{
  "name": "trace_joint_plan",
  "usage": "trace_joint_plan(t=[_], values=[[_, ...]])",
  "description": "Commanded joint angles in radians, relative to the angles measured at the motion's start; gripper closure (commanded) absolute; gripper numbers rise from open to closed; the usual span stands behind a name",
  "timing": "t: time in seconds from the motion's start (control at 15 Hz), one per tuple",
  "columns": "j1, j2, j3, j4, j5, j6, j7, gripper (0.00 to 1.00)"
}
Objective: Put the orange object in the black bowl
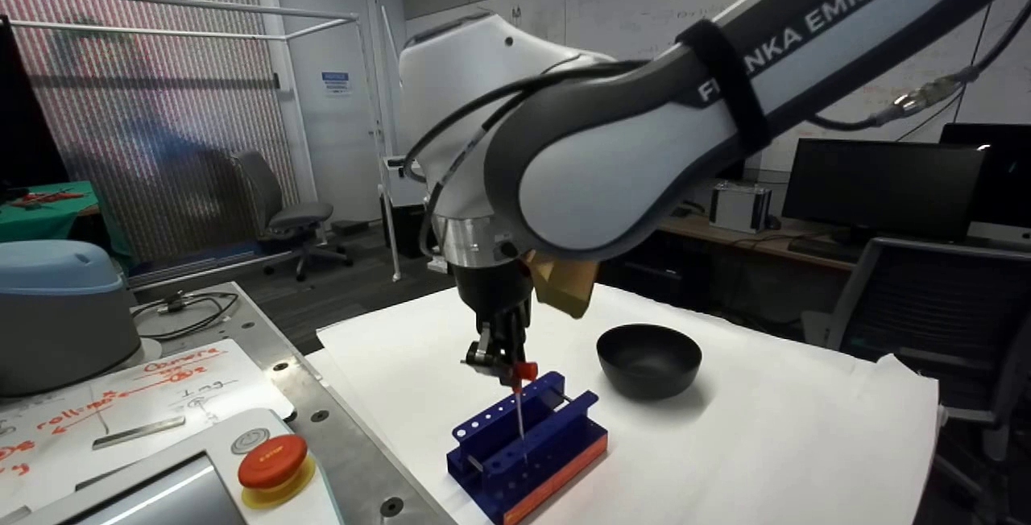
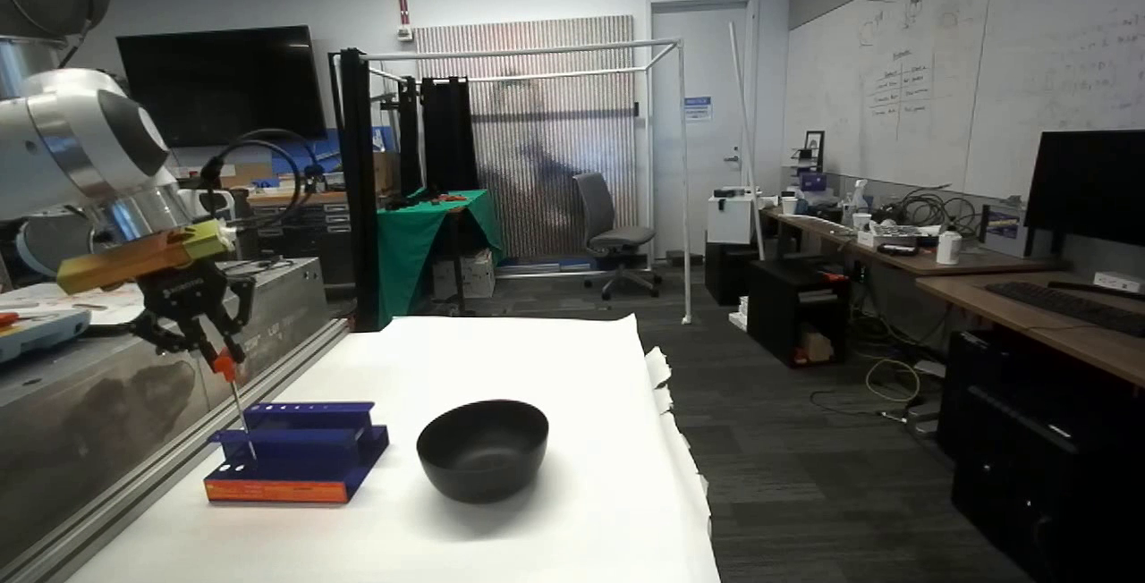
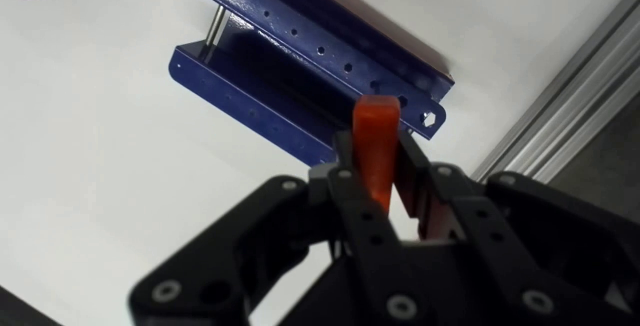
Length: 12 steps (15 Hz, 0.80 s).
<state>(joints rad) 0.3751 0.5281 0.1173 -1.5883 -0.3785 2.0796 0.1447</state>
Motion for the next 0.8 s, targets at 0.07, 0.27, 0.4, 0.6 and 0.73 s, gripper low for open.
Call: trace_joint_plan(t=[0.07, 0.27, 0.4, 0.6, 0.73], values=[[0.023, -0.151, 0.005, 0.003, 0.007, -0.118, 0.083, 0.83], [0.030, -0.252, -0.013, -0.033, -0.071, -0.117, 0.212, 0.83], [0.014, -0.301, -0.023, -0.080, -0.147, -0.091, 0.287, 0.83], [-0.024, -0.355, -0.048, -0.164, -0.254, -0.046, 0.425, 0.83], [-0.059, -0.378, -0.062, -0.219, -0.314, -0.024, 0.529, 0.83]])
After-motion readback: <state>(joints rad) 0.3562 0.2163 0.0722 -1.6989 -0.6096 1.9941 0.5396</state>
